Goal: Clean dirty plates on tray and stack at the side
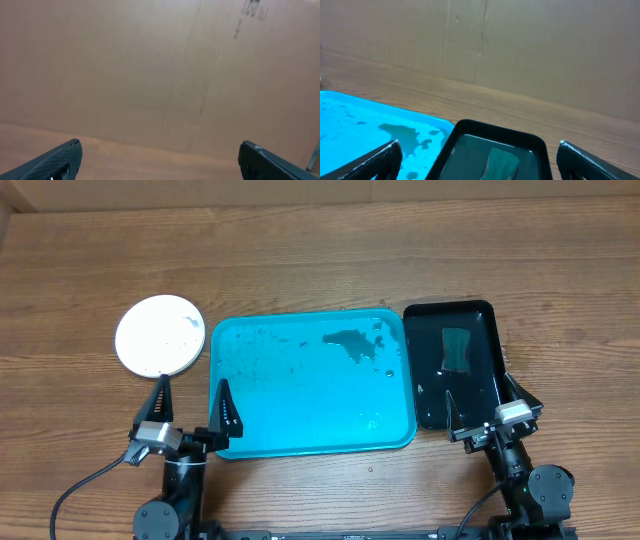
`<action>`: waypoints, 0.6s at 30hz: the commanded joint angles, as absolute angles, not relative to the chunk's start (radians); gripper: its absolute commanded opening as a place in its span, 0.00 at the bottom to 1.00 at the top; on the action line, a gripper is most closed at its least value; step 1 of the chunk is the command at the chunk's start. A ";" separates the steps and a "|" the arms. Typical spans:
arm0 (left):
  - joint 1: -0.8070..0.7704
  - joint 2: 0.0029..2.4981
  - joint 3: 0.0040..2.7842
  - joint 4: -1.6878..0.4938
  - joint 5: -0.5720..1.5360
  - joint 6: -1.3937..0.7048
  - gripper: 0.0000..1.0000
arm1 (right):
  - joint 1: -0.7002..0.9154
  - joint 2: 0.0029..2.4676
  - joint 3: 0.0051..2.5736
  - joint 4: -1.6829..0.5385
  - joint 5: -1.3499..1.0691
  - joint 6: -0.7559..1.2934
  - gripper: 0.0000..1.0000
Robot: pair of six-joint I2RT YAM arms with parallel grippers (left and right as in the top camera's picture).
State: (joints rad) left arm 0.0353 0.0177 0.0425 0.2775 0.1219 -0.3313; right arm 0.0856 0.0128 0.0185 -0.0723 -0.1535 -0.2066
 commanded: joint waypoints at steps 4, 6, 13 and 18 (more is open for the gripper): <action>0.041 0.003 0.005 0.160 0.093 -0.341 1.00 | 0.084 0.003 0.008 -0.069 -0.159 -0.207 1.00; 0.041 0.003 0.005 0.098 0.087 -0.324 1.00 | 0.084 0.003 0.008 -0.069 -0.159 -0.207 1.00; 0.039 0.003 0.005 -0.074 0.065 -0.159 1.00 | 0.084 0.003 0.008 -0.069 -0.159 -0.207 1.00; 0.035 0.003 0.005 -0.075 0.059 -0.031 1.00 | 0.084 0.003 0.008 -0.069 -0.159 -0.207 1.00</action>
State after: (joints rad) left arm 0.0349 0.0147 0.0086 -0.0711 0.0765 -0.1520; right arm 0.0856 0.0128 0.0185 -0.0719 -0.1532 -0.2066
